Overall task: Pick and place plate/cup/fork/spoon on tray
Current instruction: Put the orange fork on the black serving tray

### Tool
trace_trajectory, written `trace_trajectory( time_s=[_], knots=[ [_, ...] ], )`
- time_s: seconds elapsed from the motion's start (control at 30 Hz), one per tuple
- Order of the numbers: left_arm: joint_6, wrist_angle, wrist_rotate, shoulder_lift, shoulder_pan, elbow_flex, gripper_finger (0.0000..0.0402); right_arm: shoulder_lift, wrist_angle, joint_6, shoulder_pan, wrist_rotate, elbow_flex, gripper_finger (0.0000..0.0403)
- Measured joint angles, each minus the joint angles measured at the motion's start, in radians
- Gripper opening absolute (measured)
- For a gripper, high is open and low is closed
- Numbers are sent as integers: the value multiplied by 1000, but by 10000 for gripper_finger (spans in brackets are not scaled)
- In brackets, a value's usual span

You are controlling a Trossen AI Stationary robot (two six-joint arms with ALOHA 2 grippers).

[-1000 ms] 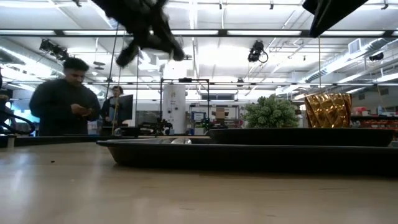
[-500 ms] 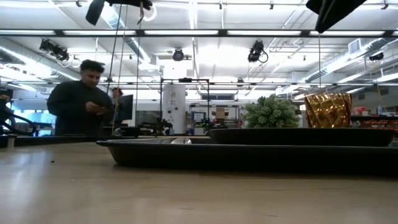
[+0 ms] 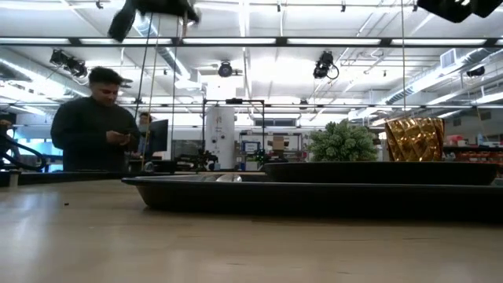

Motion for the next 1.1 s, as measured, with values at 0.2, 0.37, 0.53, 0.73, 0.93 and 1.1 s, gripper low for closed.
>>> trace_trajectory(
  time_s=[0.2,0.37,0.53,0.73,0.93,1.1],
  knots=[
    [-220,-121,175,118,90,-2,15,0,-35,-57,16,48,0,87],
    [-162,-6,426,257,158,-2,16,0,-53,-78,14,48,0,87],
    [-167,29,584,372,202,22,16,0,-69,-104,0,48,0,87],
    [-111,68,573,440,235,97,24,-6,-82,-75,-13,48,0,87],
    [-127,64,511,492,246,113,25,-5,-89,-39,9,48,0,87],
    [-231,90,524,566,245,113,22,-5,-88,-6,43,40,0,87]
  ],
)
